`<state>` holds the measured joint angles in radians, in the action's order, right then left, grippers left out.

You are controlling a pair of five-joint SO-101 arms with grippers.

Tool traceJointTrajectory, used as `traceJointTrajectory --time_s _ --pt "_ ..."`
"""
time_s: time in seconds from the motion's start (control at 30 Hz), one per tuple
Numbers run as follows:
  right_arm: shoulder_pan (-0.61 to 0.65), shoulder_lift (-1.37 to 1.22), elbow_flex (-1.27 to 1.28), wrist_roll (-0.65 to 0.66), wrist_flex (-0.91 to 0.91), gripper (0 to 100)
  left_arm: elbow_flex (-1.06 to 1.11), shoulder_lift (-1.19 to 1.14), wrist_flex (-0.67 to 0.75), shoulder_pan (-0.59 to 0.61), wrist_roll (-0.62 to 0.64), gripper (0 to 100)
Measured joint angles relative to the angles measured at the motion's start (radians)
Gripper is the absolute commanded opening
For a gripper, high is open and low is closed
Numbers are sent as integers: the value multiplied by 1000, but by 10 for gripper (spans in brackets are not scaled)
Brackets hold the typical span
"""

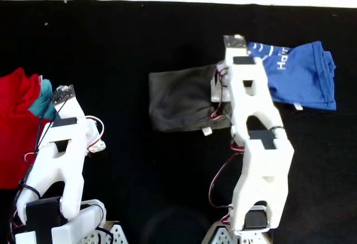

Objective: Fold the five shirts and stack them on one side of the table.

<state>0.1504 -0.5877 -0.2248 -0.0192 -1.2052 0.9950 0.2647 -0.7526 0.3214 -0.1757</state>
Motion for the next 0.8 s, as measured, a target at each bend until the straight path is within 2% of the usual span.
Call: traceJointTrajectory --time_s 0.37,0.53,0.8 --pt "-84 147 -269 250 -261 6 0 0 0 0 0 13" --pt "-124 153 -483 310 -347 6 0 0 0 0 0 13" --pt "-196 155 -802 328 -361 5 0 0 0 0 0 13"
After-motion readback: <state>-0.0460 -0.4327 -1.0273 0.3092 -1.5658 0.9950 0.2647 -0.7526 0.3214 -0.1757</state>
